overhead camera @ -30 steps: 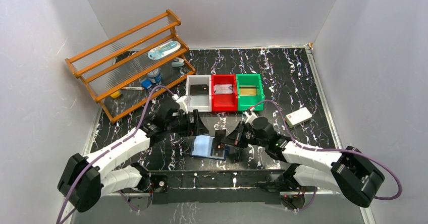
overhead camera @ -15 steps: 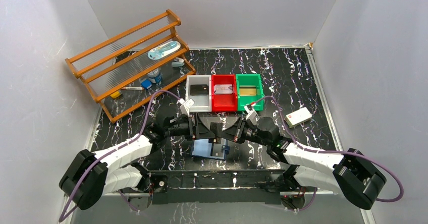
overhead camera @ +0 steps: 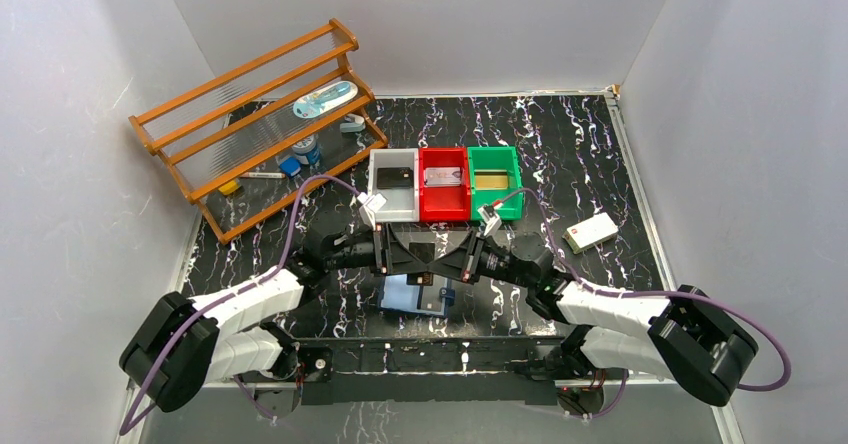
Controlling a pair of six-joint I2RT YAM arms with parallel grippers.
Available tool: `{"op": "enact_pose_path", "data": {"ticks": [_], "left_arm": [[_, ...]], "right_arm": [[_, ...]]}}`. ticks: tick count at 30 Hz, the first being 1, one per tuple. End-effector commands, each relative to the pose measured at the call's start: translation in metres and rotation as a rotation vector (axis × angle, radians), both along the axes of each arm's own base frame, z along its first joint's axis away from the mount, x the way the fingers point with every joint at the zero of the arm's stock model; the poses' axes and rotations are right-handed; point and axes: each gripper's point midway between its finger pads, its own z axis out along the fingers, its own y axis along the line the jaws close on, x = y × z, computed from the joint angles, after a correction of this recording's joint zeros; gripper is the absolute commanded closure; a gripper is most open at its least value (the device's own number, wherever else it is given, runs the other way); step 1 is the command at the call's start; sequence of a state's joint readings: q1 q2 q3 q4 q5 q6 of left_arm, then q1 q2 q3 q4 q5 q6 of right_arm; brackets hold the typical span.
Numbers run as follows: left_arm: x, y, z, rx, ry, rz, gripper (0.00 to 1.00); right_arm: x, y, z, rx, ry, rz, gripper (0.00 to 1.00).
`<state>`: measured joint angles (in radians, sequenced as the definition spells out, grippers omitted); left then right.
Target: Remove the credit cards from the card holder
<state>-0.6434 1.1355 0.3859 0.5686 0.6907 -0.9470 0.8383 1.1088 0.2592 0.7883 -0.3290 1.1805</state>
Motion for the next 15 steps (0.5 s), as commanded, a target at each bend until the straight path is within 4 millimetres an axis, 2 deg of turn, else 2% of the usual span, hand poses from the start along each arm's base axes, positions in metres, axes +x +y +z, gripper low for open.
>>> {"op": "enact_pose_path", "data": {"ticks": [1,9,15], "left_arm": [[-0.002,0.002,0.009,-0.035,-0.063,-0.009,0.59],[-0.005,0.001,0.022,-0.086,-0.099,-0.023,0.67],[-0.007,0.001,0.032,-0.118,-0.128,-0.03,0.78]], "right_arm": [[-0.004,-0.002,0.011,0.058,-0.037,0.014,1.0],[-0.005,-0.005,0.012,0.078,-0.038,0.026,1.0],[-0.006,-0.007,0.013,0.094,-0.036,0.031,0.99]]}}
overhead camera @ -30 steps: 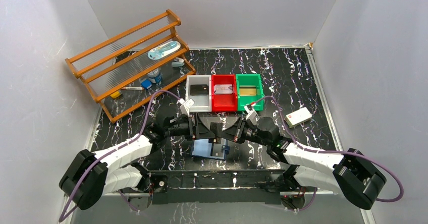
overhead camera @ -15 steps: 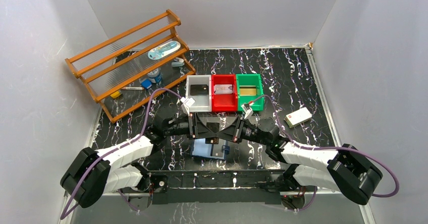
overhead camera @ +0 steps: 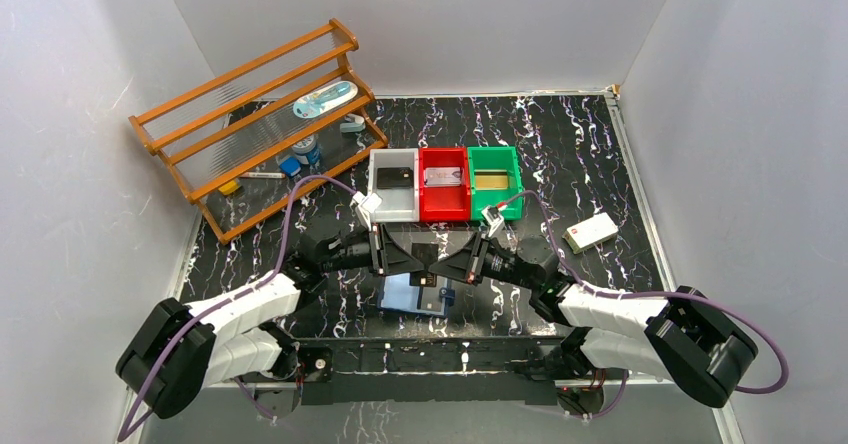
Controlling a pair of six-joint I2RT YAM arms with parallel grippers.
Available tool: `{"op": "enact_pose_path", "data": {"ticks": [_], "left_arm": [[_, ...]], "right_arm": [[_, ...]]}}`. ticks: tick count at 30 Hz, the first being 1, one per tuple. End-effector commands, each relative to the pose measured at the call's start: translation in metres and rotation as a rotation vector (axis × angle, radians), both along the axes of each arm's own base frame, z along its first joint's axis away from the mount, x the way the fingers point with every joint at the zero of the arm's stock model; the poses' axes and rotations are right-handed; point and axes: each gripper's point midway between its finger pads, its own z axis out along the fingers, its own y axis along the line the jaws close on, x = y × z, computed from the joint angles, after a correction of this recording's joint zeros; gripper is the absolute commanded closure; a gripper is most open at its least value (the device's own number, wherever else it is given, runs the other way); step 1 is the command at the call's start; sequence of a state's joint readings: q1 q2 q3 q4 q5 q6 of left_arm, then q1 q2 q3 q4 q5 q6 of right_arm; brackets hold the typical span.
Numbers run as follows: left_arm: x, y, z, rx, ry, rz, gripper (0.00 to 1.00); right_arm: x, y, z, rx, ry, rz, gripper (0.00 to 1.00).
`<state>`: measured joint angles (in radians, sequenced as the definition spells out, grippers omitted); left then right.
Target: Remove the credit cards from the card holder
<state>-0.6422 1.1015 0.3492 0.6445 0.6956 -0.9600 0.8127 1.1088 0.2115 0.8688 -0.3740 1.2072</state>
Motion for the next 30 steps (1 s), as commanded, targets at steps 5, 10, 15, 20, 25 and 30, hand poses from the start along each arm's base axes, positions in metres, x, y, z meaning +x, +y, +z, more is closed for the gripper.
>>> {"op": "enact_pose_path", "data": {"ticks": [5,10,15,20,25,30], "left_arm": [[-0.006,-0.001,0.028,-0.086,-0.09,-0.04,0.86],[-0.006,0.0,0.03,-0.085,-0.097,-0.038,0.96],[-0.005,0.001,0.025,-0.053,-0.097,-0.027,1.0],[0.003,0.007,0.017,0.051,-0.116,0.004,1.0],[0.018,0.022,0.005,0.229,-0.173,0.074,1.0],[0.048,0.051,0.008,0.455,-0.318,0.201,1.0]], "right_arm": [[0.0,-0.002,0.015,0.068,-0.04,0.007,0.98],[0.0,-0.003,0.013,0.066,-0.034,0.003,0.95],[0.002,-0.005,0.006,0.046,-0.013,-0.013,0.76],[0.008,-0.01,0.0,0.019,0.0,-0.065,0.52],[0.019,-0.019,-0.011,-0.066,0.025,-0.152,0.33],[0.028,-0.028,-0.017,-0.158,0.007,-0.215,0.21]]}}
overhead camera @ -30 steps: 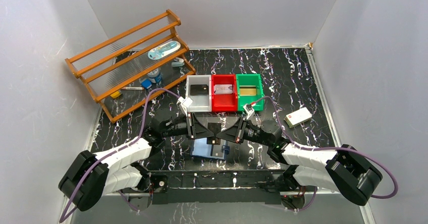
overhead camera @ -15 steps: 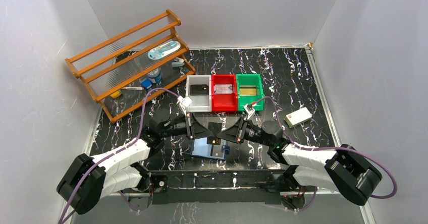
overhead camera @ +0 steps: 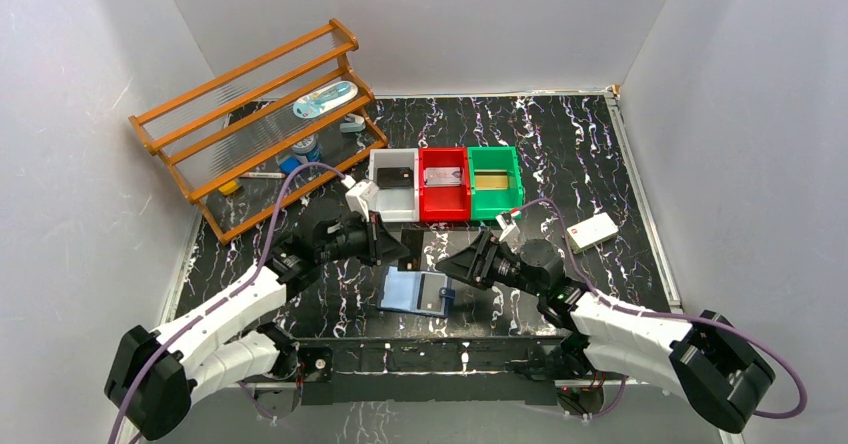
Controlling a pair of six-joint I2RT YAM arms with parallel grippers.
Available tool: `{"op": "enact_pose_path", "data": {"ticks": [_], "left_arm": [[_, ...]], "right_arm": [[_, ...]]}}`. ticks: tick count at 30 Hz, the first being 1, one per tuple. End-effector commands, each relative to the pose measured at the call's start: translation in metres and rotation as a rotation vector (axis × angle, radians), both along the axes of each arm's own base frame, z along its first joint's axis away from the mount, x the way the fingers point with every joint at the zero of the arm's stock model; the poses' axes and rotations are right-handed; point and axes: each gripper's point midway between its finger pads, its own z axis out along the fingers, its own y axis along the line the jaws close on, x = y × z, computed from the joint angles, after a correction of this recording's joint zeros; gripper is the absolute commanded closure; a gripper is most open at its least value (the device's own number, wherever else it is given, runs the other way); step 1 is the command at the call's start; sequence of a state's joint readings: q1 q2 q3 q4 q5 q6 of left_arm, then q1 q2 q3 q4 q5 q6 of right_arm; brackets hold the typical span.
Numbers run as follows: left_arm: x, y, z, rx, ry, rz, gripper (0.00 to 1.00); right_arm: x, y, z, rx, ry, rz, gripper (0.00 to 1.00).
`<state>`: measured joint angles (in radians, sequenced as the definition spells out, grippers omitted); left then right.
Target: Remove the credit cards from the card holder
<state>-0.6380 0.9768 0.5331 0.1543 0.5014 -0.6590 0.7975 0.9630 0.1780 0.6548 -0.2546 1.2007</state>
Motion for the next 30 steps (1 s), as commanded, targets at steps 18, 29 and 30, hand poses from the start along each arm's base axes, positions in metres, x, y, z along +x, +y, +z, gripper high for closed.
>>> {"op": "enact_pose_path", "data": {"ticks": [18,29,30], "left_arm": [[0.149,0.041,0.024,0.787,-0.788,-0.045,1.0],[0.213,0.051,-0.01,1.173,-0.985,-0.256,1.0],[0.218,0.051,-0.014,1.185,-0.993,-0.26,1.0]], "right_arm": [[0.015,-0.018,0.004,-0.185,-0.189,-0.048,0.08],[0.021,-0.025,0.006,-0.261,-0.198,-0.072,0.05],[0.02,-0.026,0.006,-0.262,-0.198,-0.07,0.05]]}}
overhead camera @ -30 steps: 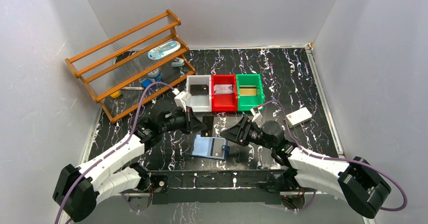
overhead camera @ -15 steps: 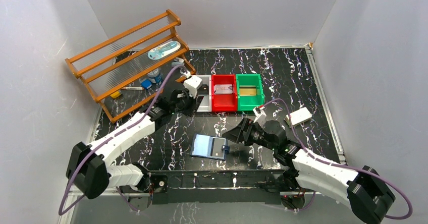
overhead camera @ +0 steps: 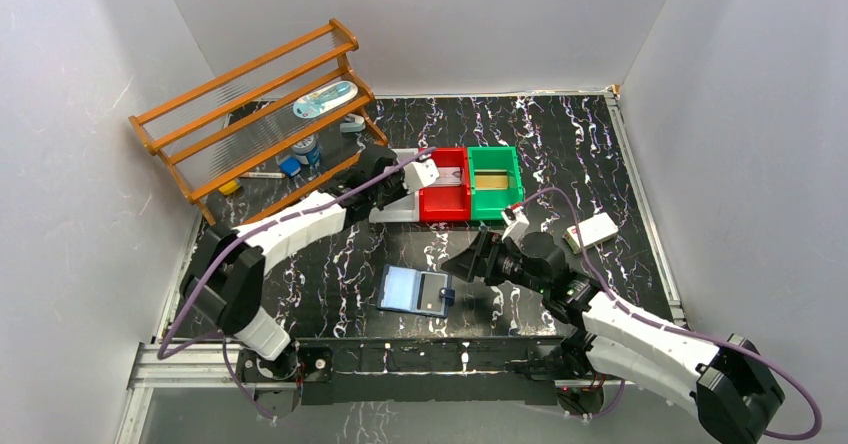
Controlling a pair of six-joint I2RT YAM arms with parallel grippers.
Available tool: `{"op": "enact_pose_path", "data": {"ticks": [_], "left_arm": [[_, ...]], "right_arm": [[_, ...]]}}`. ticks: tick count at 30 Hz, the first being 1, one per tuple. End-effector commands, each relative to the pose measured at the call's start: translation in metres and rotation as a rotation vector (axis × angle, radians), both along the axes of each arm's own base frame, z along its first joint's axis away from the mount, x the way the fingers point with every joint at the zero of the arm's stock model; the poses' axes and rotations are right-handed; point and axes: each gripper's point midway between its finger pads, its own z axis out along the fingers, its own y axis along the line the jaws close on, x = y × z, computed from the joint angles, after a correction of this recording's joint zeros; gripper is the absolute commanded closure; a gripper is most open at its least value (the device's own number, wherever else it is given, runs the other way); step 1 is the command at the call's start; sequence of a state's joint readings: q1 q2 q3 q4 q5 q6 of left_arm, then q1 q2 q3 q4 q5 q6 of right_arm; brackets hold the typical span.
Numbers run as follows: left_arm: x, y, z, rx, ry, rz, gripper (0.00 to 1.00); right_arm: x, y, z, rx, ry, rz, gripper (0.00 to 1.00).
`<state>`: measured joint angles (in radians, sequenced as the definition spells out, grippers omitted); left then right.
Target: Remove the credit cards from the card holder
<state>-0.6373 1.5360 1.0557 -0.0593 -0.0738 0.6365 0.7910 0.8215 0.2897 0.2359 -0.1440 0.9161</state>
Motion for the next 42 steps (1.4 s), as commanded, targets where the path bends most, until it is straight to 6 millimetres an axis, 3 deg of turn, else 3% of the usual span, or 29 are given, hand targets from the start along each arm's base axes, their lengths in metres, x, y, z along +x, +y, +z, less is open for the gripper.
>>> {"op": "enact_pose_path", "data": {"ticks": [1,11,15,22,34,38,42], "left_arm": [[0.036,0.01,0.009,0.144,-0.146,-0.03,1.0],[0.07,0.006,-0.023,0.16,-0.13,-0.084,1.0],[0.084,0.011,-0.025,0.177,-0.163,-0.089,1.0],[0.094,0.009,-0.041,0.222,-0.158,-0.147,1.0],[0.098,0.009,-0.072,0.222,-0.161,-0.168,1.0],[0.094,0.009,-0.076,0.211,-0.155,-0.165,0.86],[0.092,0.011,-0.077,0.206,-0.148,-0.16,0.83]], "right_arm": [[0.012,0.001,0.037,0.03,-0.082,-0.028,0.05],[0.017,-0.026,0.043,-0.005,-0.106,-0.149,0.02],[0.017,-0.035,0.049,0.029,-0.12,-0.198,0.02],[0.018,-0.049,0.06,0.054,-0.144,-0.264,0.02],[0.019,-0.053,0.059,0.05,-0.142,-0.283,0.02],[0.019,-0.051,0.058,0.048,-0.136,-0.277,0.02],[0.02,-0.05,0.056,0.046,-0.129,-0.276,0.02]]}}
